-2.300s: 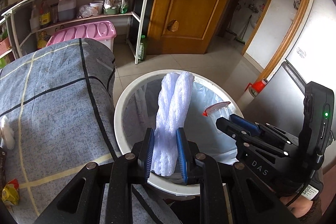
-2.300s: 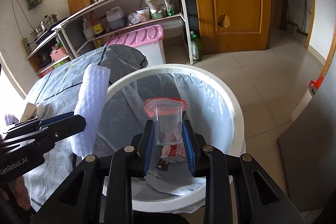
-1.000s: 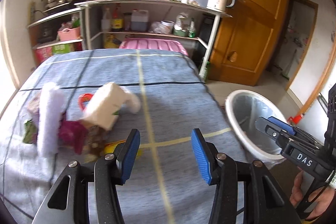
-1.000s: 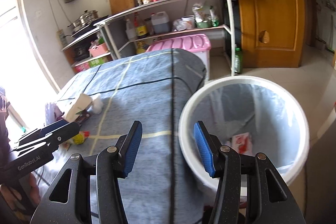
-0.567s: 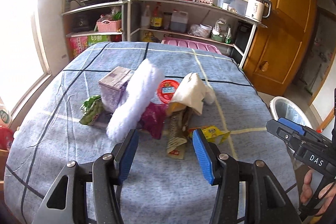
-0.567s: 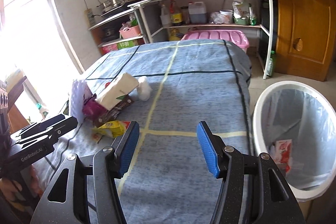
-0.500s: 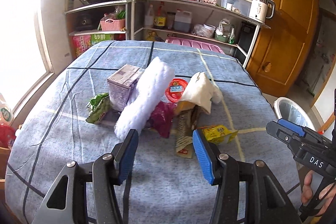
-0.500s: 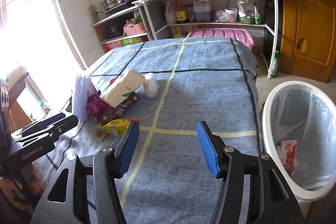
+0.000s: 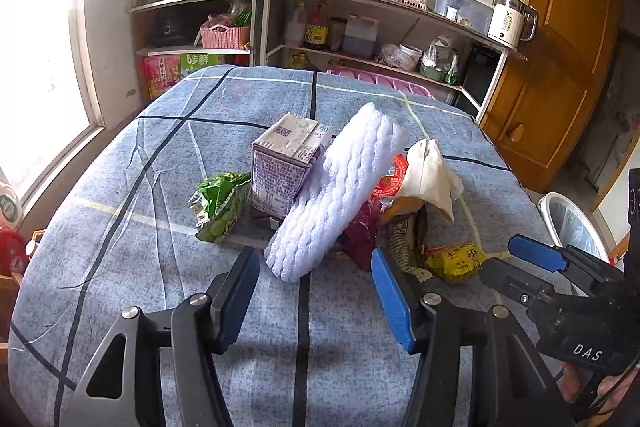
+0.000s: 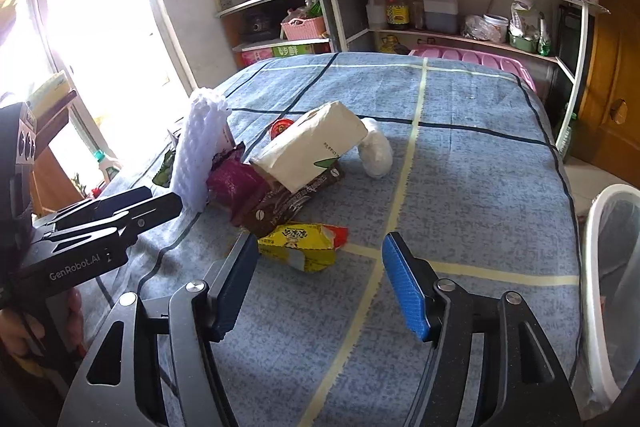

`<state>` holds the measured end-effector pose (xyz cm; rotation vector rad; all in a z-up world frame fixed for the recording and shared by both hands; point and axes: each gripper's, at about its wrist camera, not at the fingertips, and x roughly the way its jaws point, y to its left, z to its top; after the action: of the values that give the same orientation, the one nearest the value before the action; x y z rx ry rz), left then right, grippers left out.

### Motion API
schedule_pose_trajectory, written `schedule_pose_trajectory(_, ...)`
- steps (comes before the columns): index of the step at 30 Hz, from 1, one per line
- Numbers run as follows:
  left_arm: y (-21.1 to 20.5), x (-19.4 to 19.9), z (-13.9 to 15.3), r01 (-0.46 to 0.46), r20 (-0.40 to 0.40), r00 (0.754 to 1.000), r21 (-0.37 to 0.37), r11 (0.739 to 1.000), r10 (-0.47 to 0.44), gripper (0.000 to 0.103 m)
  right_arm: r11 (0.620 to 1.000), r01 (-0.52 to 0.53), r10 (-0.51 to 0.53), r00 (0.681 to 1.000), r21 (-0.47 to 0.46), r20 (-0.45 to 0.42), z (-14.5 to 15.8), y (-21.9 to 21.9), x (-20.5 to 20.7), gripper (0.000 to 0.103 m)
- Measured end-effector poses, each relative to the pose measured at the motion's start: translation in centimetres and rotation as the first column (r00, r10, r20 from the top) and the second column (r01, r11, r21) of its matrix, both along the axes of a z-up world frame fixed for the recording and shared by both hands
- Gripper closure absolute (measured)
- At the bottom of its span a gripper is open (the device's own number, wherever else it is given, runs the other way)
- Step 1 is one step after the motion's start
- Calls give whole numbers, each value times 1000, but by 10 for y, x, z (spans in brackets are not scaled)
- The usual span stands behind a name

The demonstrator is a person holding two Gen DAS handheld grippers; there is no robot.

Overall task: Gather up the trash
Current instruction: 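Grasp another white foam net sleeve with the left tool while the right tool grasps the yellow snack bag, then carry the foam sleeve and yellow snack bag toward the bin, lowering them over it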

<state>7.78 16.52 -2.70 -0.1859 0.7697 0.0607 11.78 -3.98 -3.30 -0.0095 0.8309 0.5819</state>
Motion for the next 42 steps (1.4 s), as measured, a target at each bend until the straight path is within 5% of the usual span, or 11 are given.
schedule_pose_trajectory(18, 1, 39, -8, 49, -3, 999, -7, 999, -49, 45, 999, 6, -8, 998, -39, -69, -21, 9, 15, 38)
schedule_pose_trajectory(22, -6, 41, -8, 69, 0, 998, 3, 998, -69, 57, 1000, 9, -11, 997, -25, -76, -21, 9, 18, 38)
schedule_pose_trajectory(25, -7, 43, -10, 73, -10, 997, -5, 997, -73, 62, 1000, 13, -15, 997, -28, -78, -20, 8, 19, 53)
schedule_pose_trajectory(30, -8, 45, -12, 81, -14, 997, -29, 996, -81, 71, 999, 18, -20, 997, -30, -77, -20, 5, 18, 60)
schedule_pose_trajectory(42, -47, 35, -10, 190, -8, 981, -82, 978, -192, 73, 997, 81, -82, 994, -13, -74, -17, -13, 15, 64)
